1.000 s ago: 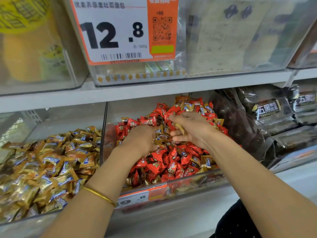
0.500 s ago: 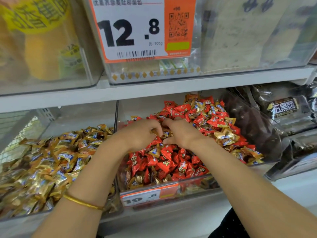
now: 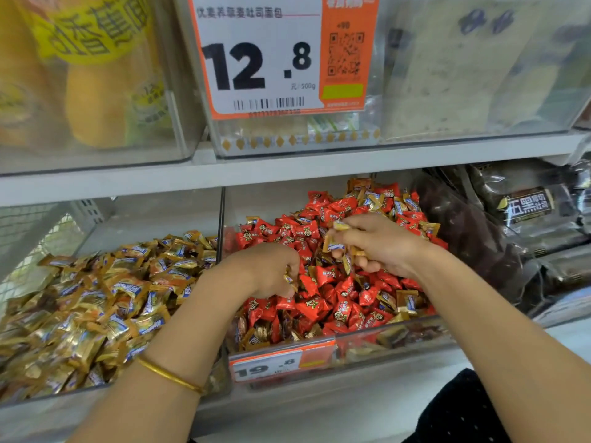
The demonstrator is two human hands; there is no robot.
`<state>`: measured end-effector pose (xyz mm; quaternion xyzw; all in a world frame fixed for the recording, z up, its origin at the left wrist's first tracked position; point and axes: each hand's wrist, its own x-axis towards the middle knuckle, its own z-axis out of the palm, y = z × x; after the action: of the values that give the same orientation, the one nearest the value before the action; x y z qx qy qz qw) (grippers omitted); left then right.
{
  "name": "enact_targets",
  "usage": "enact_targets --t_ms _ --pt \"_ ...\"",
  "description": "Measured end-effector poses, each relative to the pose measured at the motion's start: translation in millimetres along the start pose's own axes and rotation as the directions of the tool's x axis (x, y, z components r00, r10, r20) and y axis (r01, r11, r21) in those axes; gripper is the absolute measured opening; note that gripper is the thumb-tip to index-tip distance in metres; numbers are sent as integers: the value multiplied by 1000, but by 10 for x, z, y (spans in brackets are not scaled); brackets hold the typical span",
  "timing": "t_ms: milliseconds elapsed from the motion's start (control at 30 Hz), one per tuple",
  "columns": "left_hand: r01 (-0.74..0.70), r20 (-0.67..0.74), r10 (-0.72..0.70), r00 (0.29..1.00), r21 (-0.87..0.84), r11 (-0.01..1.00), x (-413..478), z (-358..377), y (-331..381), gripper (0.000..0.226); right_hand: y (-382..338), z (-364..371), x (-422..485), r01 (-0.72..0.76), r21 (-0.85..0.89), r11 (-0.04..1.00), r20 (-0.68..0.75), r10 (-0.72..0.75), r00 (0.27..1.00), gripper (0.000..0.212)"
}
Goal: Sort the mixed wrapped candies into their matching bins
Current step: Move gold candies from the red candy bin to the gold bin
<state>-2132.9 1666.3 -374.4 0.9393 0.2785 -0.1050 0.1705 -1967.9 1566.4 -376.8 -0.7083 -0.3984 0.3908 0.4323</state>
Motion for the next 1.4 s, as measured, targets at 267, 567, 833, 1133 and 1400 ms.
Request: enact_targets --t_ms 267,567,833,1133,1400 --pt "-102 -334 -10 943 -316 943 -85 -137 108 16 1 -198 -243 -139 490 861 9 154 988 7" --pt "-126 -140 -1 990 -898 422 -617 -329 26 15 -316 208 -485 -108 566 817 176 8 984 11" --pt "-169 -231 -211 950 -946 277 -1349 -385 -673 18 -977 1162 -462 231 25 973 200 -231 952 20" --pt "-154 -424 -542 725 -868 472 -1322 -270 -878 69 -1277 1584 -191 279 -202 939 203 -239 950 53" --pt "-354 -572 -87 815 -611 708 -999 -187 -292 45 -570 513 -453 222 -63 973 -110 -228 967 29"
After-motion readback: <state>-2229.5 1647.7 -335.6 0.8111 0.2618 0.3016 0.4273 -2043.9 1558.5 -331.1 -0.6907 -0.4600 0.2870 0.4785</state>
